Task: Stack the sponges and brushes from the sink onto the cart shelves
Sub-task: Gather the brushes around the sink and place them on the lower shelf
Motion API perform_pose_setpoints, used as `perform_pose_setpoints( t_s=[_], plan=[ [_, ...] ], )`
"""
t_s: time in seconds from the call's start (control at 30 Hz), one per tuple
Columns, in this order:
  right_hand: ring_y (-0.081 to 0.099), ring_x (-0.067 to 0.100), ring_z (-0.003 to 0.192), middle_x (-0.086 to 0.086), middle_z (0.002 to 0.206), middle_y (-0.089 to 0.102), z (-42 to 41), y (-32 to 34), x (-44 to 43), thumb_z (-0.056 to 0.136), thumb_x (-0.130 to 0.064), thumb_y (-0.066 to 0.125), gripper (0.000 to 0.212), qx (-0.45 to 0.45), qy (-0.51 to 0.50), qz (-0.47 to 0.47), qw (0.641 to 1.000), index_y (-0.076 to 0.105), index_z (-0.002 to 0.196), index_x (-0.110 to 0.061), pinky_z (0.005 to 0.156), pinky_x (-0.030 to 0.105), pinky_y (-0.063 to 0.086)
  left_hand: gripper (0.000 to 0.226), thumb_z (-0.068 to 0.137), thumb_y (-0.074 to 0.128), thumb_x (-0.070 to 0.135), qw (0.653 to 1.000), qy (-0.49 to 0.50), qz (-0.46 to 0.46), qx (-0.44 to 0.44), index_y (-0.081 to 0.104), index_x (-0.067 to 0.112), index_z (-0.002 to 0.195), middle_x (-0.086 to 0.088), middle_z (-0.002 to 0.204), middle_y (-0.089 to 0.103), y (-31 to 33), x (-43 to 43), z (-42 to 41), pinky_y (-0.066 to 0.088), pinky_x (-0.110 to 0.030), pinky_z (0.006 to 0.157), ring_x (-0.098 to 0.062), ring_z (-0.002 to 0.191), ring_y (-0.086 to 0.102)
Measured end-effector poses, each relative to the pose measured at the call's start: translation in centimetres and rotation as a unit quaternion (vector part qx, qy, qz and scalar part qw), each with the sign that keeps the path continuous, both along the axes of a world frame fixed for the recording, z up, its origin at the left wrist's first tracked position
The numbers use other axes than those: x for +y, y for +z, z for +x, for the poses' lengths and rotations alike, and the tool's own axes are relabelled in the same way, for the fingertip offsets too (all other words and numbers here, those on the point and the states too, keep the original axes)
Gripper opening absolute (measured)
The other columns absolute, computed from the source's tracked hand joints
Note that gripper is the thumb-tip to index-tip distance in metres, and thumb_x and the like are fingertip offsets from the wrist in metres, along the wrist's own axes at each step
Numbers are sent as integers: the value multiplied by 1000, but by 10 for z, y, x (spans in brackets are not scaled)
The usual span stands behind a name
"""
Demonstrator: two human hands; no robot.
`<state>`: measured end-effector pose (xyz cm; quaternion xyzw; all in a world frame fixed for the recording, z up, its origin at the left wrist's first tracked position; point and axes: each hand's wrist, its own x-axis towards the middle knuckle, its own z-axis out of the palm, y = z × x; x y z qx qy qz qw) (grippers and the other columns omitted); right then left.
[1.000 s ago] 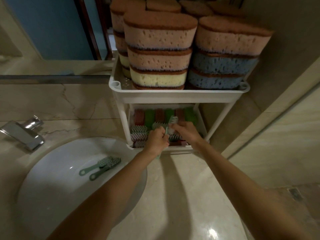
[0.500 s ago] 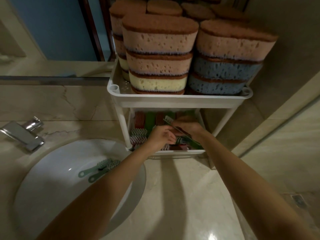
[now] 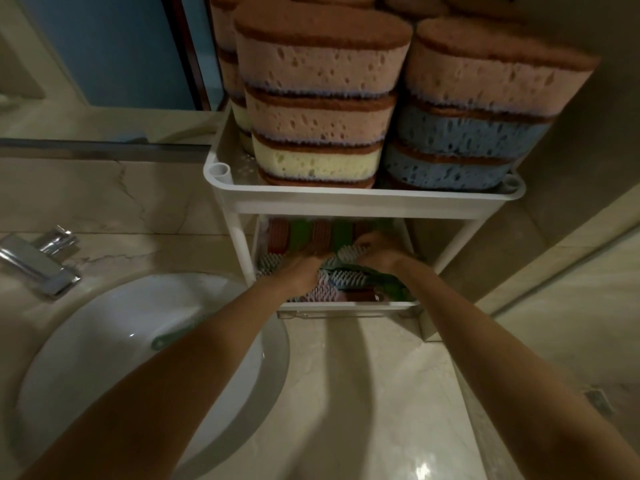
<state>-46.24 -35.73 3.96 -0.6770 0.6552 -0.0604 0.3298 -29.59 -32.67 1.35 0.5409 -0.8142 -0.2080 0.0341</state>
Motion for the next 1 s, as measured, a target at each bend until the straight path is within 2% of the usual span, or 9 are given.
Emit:
perform_pose_setpoints(
  t_s=[0.17, 0.33, 0.5, 0.6, 0.73, 0.8, 0.87, 0.93, 1.0],
  plan=[
    [53, 28, 117, 11, 126, 58, 4, -18, -1, 87, -18, 63, 28, -21, 5, -10, 1000, 64, 113, -8, 98, 32, 42, 54, 88, 43, -6, 999, 21, -14, -28, 44, 16, 137, -12, 145, 41, -3, -2, 7, 37, -40, 109, -30, 131, 41],
    [38, 41, 131, 24, 146, 33, 3, -50, -1, 82, -2, 65, 24, -65, 42, -47, 996, 66, 105, -6, 112, 46, 33, 52, 87, 38, -11, 999, 44, 13, 15, 47, 11, 134, -12, 145, 40, 0, -3, 12, 34, -34, 111, -27, 133, 38],
    [42, 31, 129, 14, 138, 44, 5, -38, 9, 94, -6, 46, 28, 8, 48, -67, 997, 60, 118, -4, 109, 30, 32, 48, 90, 36, -9, 995, 71, 28, 56, 50, 9, 131, -12, 145, 39, 1, 1, 10, 32, -32, 110, -27, 134, 37],
    [42, 29, 129, 11, 138, 44, 8, -33, 15, 96, -8, 43, 29, 51, 80, -95, 991, 56, 121, -5, 106, 29, 32, 45, 92, 35, -9, 992, 86, 38, 89, 51, 7, 130, -13, 144, 41, 5, 5, 8, 29, -30, 110, -27, 133, 38],
    [47, 30, 125, 15, 140, 44, 12, -30, 25, 91, -1, 45, 42, 11, 3, -136, 991, 50, 131, -9, 105, 33, 38, 43, 92, 38, -8, 985, 101, 50, 127, 52, 7, 130, -15, 139, 48, 10, 14, 9, 33, -29, 107, -27, 128, 45],
    [57, 35, 112, 19, 128, 56, 20, -30, 35, 83, 1, 52, 39, -14, -30, -243, 969, 59, 121, -3, 96, 38, 47, 45, 90, 41, -8, 984, 126, 25, 123, 51, 8, 131, -16, 136, 51, 13, 20, 15, 37, -32, 105, -28, 126, 48],
    [63, 36, 91, 23, 104, 64, 38, -33, 52, 75, -1, 51, 28, -43, -45, -333, 941, 66, 99, 1, 78, 37, 52, 46, 88, 41, -8, 984, 137, -10, 115, 52, 6, 131, -16, 133, 53, 17, 35, 27, 39, -32, 100, -30, 122, 50],
    [54, 25, 76, 21, 85, 61, 61, -35, 77, 72, -7, 44, 22, -88, -25, -373, 923, 62, 82, 2, 65, 33, 44, 39, 87, 40, -4, 983, 118, -65, 125, 60, 3, 120, -17, 123, 60, 19, 62, 47, 44, -33, 93, -27, 113, 56],
    [45, 20, 67, 19, 72, 57, 88, -43, 102, 70, -8, 41, 15, -130, 30, -379, 916, 54, 75, -1, 58, 28, 35, 40, 82, 35, 9, 975, 112, -114, 154, 69, 0, 100, -18, 104, 68, 12, 90, 72, 54, -33, 78, -26, 96, 62]
  ],
)
